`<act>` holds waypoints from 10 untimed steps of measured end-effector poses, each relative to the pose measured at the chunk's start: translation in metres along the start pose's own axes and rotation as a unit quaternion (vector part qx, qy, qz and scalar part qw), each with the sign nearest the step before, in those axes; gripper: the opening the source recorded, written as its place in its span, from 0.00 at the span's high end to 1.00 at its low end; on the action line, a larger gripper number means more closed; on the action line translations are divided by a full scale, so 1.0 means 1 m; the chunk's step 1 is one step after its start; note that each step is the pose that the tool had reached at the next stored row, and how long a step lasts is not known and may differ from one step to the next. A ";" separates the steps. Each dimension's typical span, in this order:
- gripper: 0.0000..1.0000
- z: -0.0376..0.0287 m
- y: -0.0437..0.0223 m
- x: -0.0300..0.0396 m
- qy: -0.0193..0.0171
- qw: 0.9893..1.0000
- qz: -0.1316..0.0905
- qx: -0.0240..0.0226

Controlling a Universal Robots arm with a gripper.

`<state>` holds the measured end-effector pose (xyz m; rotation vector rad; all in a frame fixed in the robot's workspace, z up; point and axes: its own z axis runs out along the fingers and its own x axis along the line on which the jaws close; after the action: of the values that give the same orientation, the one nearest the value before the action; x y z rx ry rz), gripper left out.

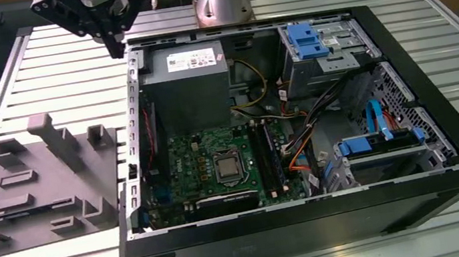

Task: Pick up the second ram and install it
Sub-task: 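Reach for the second ram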

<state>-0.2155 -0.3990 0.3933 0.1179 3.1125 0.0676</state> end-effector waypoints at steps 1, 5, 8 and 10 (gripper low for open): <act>0.89 0.0000 -0.0001 0.0006 0.000 1.000 0.000 0.000; 0.89 -0.0001 -0.0002 0.0032 0.000 1.000 0.000 0.000; 0.89 -0.0001 -0.0004 0.0054 0.000 1.000 0.000 0.000; 0.89 -0.0001 -0.0005 0.0068 0.000 1.000 0.000 0.000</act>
<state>-0.2223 -0.3989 0.3932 0.1180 3.1125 0.0676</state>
